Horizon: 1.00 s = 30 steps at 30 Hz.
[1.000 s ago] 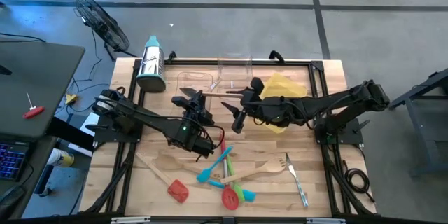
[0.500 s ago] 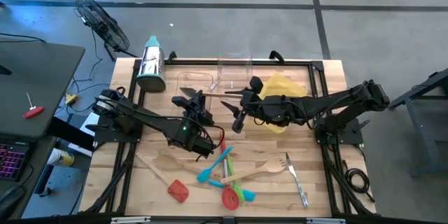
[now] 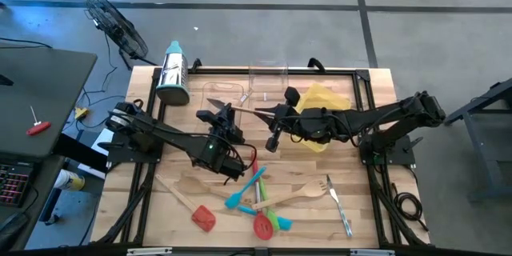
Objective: Pick & Place Kitchen Items
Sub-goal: Put the gray spatula into the right transparent bin
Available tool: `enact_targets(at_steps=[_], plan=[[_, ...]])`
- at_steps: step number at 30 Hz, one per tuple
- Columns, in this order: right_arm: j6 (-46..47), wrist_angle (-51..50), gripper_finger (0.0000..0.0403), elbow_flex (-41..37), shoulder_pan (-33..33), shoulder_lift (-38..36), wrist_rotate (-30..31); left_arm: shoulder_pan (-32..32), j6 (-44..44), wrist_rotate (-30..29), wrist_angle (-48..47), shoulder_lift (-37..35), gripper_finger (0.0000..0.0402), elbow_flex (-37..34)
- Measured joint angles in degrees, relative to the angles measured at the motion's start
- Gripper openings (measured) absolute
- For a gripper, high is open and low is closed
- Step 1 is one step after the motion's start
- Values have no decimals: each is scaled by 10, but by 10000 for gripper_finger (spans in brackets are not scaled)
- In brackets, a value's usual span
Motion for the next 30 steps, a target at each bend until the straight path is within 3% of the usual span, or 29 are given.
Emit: enact_targets(at_steps=[3,9,14,18,30], plan=[[-2,-2,12,0,0,0,-2,0,6,1,6,0,70,0],[-15,-11,8,0,1,0,-9,0,7,4,8,0,180,0],[-32,-14,8,0,1,0,29,1,9,3,9,0,235,0],[-62,-33,8,0,5,0,124,0,19,3,9,0,247,0],[-49,-164,8,0,6,0,301,0,48,24,5,0,250,0]])
